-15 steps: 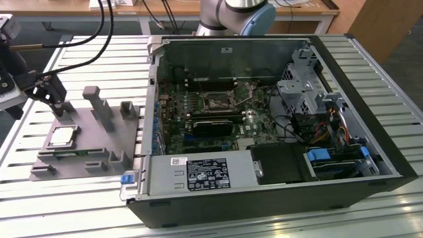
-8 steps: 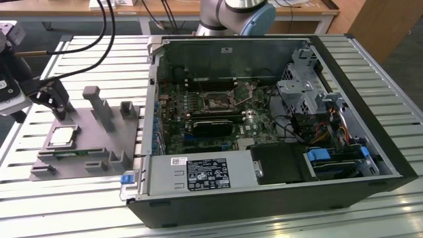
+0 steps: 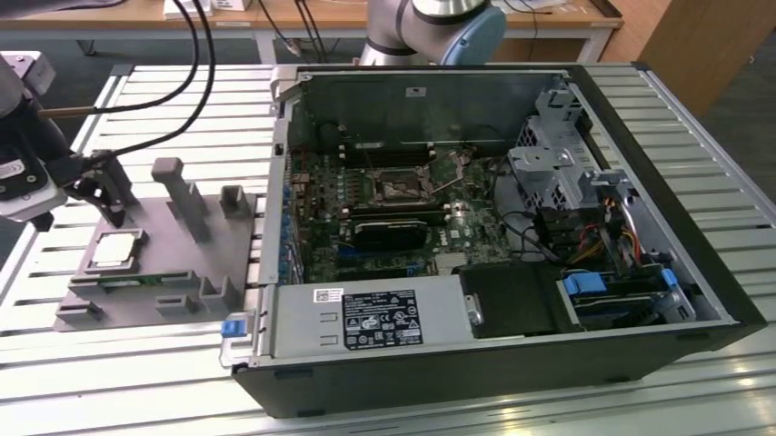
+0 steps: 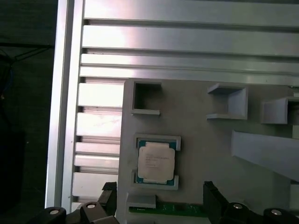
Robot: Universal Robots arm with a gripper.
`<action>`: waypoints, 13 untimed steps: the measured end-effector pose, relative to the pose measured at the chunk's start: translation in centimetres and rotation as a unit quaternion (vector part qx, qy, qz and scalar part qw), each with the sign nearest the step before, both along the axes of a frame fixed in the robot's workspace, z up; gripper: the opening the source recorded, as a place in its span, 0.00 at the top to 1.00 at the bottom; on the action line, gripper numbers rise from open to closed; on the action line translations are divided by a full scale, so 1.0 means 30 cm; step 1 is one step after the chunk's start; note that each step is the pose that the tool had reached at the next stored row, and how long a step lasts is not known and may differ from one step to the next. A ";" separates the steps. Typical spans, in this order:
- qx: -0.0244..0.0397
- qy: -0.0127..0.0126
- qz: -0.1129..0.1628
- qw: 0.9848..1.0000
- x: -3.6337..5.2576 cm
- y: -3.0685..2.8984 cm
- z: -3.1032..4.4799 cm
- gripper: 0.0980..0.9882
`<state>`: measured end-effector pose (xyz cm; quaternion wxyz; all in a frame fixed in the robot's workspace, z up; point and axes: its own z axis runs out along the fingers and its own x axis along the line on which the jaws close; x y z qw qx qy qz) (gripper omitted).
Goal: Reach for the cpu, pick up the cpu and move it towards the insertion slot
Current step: 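Pick up the cpu and move it towards the insertion slot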
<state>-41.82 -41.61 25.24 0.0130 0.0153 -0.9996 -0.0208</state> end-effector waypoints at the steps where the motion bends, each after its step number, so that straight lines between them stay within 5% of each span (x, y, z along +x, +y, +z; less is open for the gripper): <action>1: 0.001 0.000 0.000 1.000 0.000 -0.001 -0.004 0.19; 5: 0.009 -0.001 0.000 1.000 0.000 -0.005 -0.020 0.19; 13: 0.010 -0.001 0.000 1.000 0.000 -0.005 -0.068 0.19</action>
